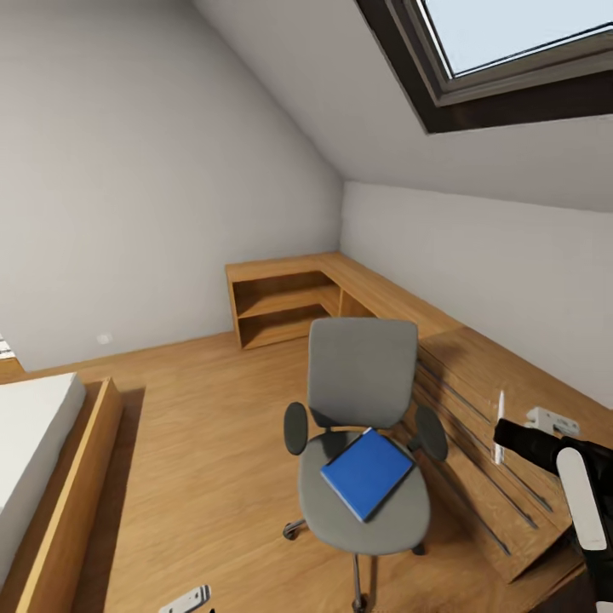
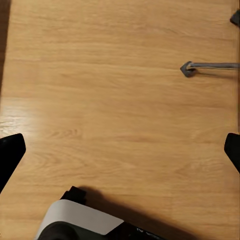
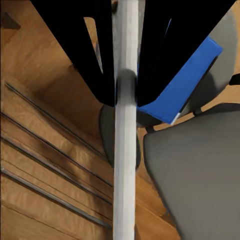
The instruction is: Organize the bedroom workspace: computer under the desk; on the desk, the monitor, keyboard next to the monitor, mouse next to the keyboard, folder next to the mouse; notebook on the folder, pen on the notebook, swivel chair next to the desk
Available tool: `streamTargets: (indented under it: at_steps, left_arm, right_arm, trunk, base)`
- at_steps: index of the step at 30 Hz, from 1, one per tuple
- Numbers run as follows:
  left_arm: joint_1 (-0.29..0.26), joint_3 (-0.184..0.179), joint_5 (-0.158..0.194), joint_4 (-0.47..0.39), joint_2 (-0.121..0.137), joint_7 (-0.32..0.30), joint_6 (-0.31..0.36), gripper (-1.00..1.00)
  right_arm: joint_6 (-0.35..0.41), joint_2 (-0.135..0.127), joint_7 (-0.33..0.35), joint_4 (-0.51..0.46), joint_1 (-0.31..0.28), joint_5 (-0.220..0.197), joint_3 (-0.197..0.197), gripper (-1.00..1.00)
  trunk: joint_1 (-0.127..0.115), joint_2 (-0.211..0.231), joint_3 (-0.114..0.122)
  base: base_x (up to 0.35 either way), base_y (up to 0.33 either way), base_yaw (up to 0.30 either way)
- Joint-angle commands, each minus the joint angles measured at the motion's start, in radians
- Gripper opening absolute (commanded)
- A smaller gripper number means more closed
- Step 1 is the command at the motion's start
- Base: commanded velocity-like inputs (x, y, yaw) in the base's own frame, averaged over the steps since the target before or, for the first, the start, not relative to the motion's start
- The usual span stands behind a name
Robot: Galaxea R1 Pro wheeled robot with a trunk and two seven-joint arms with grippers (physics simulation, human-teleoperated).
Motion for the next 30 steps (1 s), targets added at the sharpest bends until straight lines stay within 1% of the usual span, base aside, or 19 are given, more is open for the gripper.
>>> streamTargets:
  at_steps: [1,3,7,15,18,19,20,22,23,25,26,27,30]
  left_arm:
    - [0.0,-0.002,0.005,-0.001,0.001,0.008,0.003,1.0]
    - [0.0,-0.003,0.005,0.002,0.0,0.008,0.002,1.0]
    - [0.0,-0.003,0.005,0.003,0.0,0.008,0.002,1.0]
    - [0.0,-0.003,0.005,0.004,-0.001,0.008,-0.001,1.0]
    - [0.0,-0.003,0.005,0.004,-0.001,0.008,-0.001,1.0]
    - [0.0,-0.003,0.005,0.004,-0.001,0.007,-0.002,1.0]
    - [0.0,-0.004,0.005,0.004,-0.001,0.007,-0.002,1.0]
    - [0.0,-0.004,0.005,0.004,-0.001,0.007,-0.002,1.0]
    - [0.0,-0.004,0.005,0.004,-0.001,0.007,-0.002,1.0]
    - [0.0,-0.005,0.005,0.004,-0.001,0.007,-0.002,1.0]
    - [0.0,-0.005,0.005,0.004,-0.001,0.007,-0.002,1.0]
    - [0.0,-0.005,0.005,0.004,-0.001,0.007,-0.002,1.0]
    - [0.0,-0.005,0.005,0.004,-0.001,0.007,-0.002,1.0]
  right_arm:
    - [0.005,0.0,-0.006,-0.001,-0.001,0.008,0.0,-1.0]
    - [0.005,0.0,-0.005,0.0,-0.001,0.045,0.0,-1.0]
    - [0.005,0.0,-0.004,0.004,-0.001,0.063,0.001,-1.0]
    - [0.0,0.001,-0.003,0.036,-0.001,0.07,0.009,-1.0]
    - [-0.002,0.001,-0.003,0.054,-0.001,0.07,0.02,-1.0]
    - [-0.002,0.001,-0.003,0.065,-0.001,0.07,0.025,-1.0]
    - [-0.014,0.001,-0.003,0.104,-0.001,0.074,0.033,-1.0]
    - [-0.028,0.001,-0.004,0.114,-0.001,0.083,0.034,-1.0]
    - [-0.048,0.001,-0.004,0.127,-0.001,0.105,0.035,-1.0]
    - [-0.066,0.001,-0.004,0.144,-0.001,0.133,0.036,-1.0]
    - [-0.072,0.001,-0.004,0.147,-0.001,0.141,0.036,-1.0]
    - [-0.092,0.001,-0.004,0.153,-0.001,0.164,0.043,-1.0]
    - [-0.113,0.002,-0.004,0.159,-0.001,0.197,0.057,-1.0]
  trunk:
    - [0.0,-0.001,-0.001]
    - [0.0,-0.001,0.0]
    - [0.0,-0.001,0.001]
    - [0.0,-0.001,0.005]
    - [0.0,-0.001,0.006]
    - [0.0,-0.001,0.007]
    - [0.0,-0.001,0.007]
    - [0.0,-0.001,0.008]
    - [0.0,-0.001,0.008]
    - [0.0,-0.001,0.009]
    - [0.0,-0.001,0.01]
    - [0.0,-0.001,0.01]
    - [0.0,-0.001,0.012]
  base:
    - [0.0,0.0,-0.296]
    - [0.0,0.0,-0.296]
    - [0.0,0.0,-0.296]
    - [0.0,0.0,-0.296]
    - [0.0,0.0,-0.296]
    - [0.0,0.0,-0.296]
    - [0.0,0.0,-0.296]
    - [0.0,0.0,-0.296]
    - [0.0,0.0,-0.296]
    - [0.0,0.0,-0.296]
    - [0.0,0.0,-0.296]
    - [0.0,0.0,-0.296]
    - [0.0,0.0,-0.296]
